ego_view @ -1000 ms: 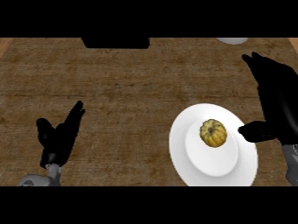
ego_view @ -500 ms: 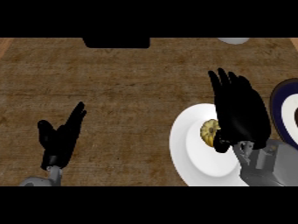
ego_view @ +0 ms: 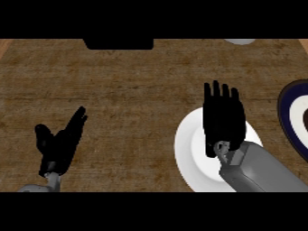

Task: Pick the squash from the plate and place it in the plate

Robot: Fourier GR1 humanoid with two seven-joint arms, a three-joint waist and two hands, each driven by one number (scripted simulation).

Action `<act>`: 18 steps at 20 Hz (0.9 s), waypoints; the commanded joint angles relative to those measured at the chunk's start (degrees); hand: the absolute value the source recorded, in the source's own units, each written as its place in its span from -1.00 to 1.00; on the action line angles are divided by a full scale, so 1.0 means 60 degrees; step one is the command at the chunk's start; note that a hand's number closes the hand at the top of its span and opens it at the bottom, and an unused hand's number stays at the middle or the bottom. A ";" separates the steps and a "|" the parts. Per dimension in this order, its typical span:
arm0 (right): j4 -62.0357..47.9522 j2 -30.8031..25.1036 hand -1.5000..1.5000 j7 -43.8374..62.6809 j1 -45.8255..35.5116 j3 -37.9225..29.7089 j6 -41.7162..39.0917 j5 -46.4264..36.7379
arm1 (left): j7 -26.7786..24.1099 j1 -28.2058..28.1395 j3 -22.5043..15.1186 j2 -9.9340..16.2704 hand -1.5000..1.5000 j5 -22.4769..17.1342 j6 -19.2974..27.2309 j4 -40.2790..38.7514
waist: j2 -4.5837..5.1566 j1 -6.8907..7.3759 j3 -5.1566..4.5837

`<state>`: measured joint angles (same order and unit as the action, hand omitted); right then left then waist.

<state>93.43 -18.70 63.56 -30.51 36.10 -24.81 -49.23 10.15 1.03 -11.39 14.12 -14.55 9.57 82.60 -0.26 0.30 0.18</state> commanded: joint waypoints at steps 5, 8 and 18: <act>-0.0677 0.1706 -1.00 0.1818 0.0493 -0.0022 -0.0652 -0.0804 | -0.0060 -0.0284 -0.0244 -0.0466 0.00 0.0228 0.0091 -0.0246 | 0.0035 -0.0047 -0.0038; -0.0760 0.1611 -1.00 0.1337 0.0993 -0.0027 -0.0440 -0.1309 | 0.0377 -0.0045 0.0104 -0.0175 0.00 0.0074 -0.0075 -0.0210 | 0.0034 -0.0083 -0.0034; -0.1388 0.1731 -1.00 0.0847 0.1070 -0.0575 -0.0950 -0.2859 | -0.0082 -0.0221 0.0134 -0.0490 0.00 0.0198 -0.0193 -0.0435 | 0.0036 -0.0093 -0.0037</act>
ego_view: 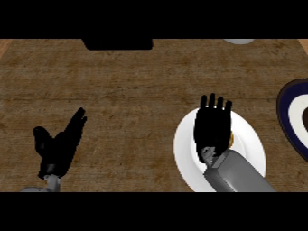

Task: Pick the squash from the plate and place it in the plate

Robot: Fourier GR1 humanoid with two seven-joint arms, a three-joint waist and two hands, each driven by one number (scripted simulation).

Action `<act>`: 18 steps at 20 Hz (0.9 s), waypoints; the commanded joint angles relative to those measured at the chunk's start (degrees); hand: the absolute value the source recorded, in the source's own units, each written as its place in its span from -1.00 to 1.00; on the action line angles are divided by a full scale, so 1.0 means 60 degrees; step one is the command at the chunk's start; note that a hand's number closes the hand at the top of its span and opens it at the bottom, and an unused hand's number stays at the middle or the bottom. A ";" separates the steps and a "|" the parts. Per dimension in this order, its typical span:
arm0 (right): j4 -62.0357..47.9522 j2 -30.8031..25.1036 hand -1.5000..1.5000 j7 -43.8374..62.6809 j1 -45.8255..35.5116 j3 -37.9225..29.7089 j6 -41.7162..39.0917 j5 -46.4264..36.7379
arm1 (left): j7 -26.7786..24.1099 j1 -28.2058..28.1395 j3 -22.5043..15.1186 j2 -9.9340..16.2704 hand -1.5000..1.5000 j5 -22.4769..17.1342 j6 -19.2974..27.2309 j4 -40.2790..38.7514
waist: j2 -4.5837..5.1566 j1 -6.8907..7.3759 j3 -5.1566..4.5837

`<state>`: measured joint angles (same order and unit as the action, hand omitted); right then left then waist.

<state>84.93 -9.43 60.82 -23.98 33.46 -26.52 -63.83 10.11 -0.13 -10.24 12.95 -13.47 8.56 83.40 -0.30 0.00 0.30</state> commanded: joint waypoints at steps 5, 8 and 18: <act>-0.0601 0.0753 -1.00 0.0935 0.0192 -0.0558 -0.0471 -0.0917 | 0.0296 -0.0512 -0.0035 -0.0058 0.00 0.0022 -0.0142 0.0289 | 0.0039 0.0059 -0.0049; -0.0844 0.0286 -1.00 0.0229 0.0411 -0.1017 -0.0413 -0.1053 | 0.0271 -0.0557 -0.0025 0.0051 0.00 0.0103 -0.0348 0.0380 | 0.0042 0.0045 -0.0049; -0.1166 0.0383 1.00 -0.0856 0.0782 -0.0866 -0.1069 -0.1815 | 0.0477 -0.0200 -0.0135 -0.0627 0.00 0.0468 -0.0019 0.0033 | 0.0042 0.0013 -0.0049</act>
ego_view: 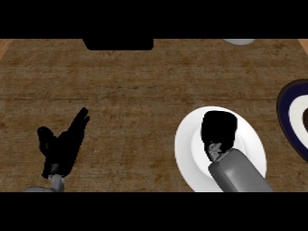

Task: Pick the squash from the plate and place it in the plate

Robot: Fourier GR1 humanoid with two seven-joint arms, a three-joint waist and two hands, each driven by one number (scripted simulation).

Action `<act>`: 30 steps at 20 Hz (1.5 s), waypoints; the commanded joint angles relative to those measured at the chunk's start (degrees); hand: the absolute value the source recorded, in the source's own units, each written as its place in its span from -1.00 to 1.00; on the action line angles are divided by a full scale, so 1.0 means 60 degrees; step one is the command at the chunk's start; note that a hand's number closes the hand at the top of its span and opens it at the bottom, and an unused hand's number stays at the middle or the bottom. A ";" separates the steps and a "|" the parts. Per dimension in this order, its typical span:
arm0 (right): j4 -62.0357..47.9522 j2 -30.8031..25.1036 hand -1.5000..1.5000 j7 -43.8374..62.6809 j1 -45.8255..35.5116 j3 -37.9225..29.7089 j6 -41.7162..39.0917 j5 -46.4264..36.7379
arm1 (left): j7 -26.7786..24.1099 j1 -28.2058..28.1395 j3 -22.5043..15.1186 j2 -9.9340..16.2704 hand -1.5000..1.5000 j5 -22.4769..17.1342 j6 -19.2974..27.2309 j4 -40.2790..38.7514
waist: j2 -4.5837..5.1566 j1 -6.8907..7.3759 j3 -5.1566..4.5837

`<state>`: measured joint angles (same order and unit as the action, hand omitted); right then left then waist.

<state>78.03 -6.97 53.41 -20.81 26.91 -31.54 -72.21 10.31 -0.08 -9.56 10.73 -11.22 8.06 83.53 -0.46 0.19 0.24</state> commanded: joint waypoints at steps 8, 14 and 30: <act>0.2397 -0.0534 1.00 -0.1613 0.1966 0.0910 0.1350 -0.0307 | 0.0109 -0.0181 0.0076 -0.0333 0.00 0.0164 0.0024 -0.0573 | -0.0024 -0.0385 -0.0030; 0.5524 0.0333 1.00 -0.3817 0.3317 0.2145 0.3626 0.1273 | 0.0130 -0.0496 0.0566 -0.0096 0.00 -0.0181 0.0023 -0.0295 | -0.0268 -0.0901 0.0048; 1.1079 -0.1202 1.00 -0.5901 0.7884 0.0090 0.8502 0.3824 | 0.0318 -0.0876 0.0527 0.0083 0.00 -0.0188 -0.0124 0.0393 | -0.0005 -0.0672 0.0061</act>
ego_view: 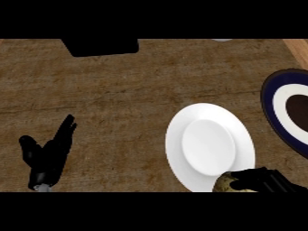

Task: Pick the squash from the plate and place it in the plate

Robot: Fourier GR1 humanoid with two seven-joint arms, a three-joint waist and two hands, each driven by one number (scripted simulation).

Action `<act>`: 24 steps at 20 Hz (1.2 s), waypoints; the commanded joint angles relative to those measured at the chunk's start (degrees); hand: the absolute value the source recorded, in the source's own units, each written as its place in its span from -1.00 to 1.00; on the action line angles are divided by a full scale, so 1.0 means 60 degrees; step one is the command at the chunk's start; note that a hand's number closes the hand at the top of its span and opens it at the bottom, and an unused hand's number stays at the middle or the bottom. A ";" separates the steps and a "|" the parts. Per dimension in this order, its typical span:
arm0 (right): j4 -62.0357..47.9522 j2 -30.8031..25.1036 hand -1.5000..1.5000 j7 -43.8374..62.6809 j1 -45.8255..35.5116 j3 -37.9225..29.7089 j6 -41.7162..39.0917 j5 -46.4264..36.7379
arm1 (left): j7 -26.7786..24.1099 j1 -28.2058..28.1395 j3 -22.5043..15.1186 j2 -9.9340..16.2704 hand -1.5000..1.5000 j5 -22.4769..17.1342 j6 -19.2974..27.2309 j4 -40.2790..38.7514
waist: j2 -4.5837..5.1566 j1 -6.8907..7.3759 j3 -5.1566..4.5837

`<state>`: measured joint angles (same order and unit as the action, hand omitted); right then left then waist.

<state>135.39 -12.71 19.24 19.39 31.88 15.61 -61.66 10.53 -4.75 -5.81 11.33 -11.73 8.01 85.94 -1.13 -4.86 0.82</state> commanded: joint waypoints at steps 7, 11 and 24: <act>0.0893 0.0023 1.00 -0.0852 0.1317 -0.1511 0.2249 0.2946 | 0.0241 0.0184 -0.0238 -0.0222 0.00 0.0014 -0.0060 -0.0216 | 0.0158 0.0215 0.0005; 0.0076 -0.0307 1.00 -0.1197 0.0791 -0.2931 0.2837 0.3774 | 0.0177 0.0076 -0.0358 -0.0167 0.00 -0.0042 -0.0349 -0.0144 | 0.0197 0.0554 -0.0017; -0.5219 -0.2339 1.00 -0.3752 -0.2396 -0.8176 0.2048 0.9589 | 0.0317 0.0463 -0.0454 -0.0159 0.00 0.0052 -0.0513 -0.0340 | 0.0284 0.0990 -0.0041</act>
<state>113.61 -22.72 1.44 10.88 -9.37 31.36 -13.86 10.77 -1.55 -7.47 10.67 -11.15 5.79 85.17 0.21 0.19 0.82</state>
